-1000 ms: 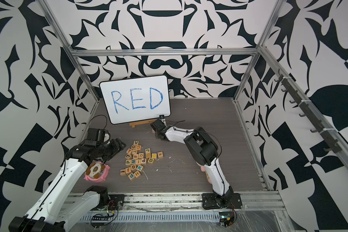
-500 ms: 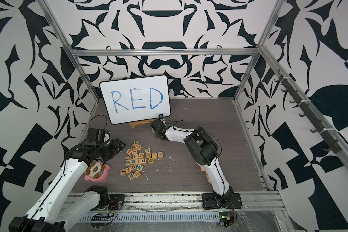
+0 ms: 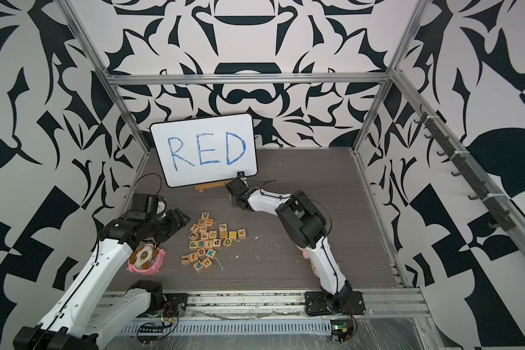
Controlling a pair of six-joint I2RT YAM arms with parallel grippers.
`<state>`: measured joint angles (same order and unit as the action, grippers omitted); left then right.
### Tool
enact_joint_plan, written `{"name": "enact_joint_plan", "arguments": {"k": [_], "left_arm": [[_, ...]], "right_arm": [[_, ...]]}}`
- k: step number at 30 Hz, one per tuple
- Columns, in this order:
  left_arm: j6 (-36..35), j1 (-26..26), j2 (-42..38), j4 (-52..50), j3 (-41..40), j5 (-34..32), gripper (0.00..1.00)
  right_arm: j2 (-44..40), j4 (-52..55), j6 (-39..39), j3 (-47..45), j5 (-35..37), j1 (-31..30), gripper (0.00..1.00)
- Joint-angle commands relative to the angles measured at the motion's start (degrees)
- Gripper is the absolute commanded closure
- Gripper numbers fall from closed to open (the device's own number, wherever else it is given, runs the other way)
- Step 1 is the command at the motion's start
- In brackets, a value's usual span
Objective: Assemble the uppercase word "red" with letter blocks
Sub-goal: Place the letter block at the center of the board.
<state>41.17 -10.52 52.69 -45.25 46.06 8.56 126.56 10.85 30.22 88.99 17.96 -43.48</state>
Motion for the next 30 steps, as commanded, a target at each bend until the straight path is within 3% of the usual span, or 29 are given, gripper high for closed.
{"name": "enact_joint_plan", "arguments": {"k": [1, 13, 30], "left_arm": [[-0.1, 0.0, 0.1, -1.1, 0.1, 0.3, 0.33], [-0.1, 0.0, 0.2, -1.0, 0.1, 0.4, 0.33], [-0.3, 0.0, 0.1, -1.0, 0.1, 0.4, 0.33]], "right_arm": [[-0.1, -0.7, -0.1, 2.0, -0.3, 0.3, 0.7], [0.4, -0.4, -0.6, 2.7, -0.4, 0.4, 0.61], [1.5, 0.6, -0.9, 4.7, -0.2, 0.4, 0.64]]}}
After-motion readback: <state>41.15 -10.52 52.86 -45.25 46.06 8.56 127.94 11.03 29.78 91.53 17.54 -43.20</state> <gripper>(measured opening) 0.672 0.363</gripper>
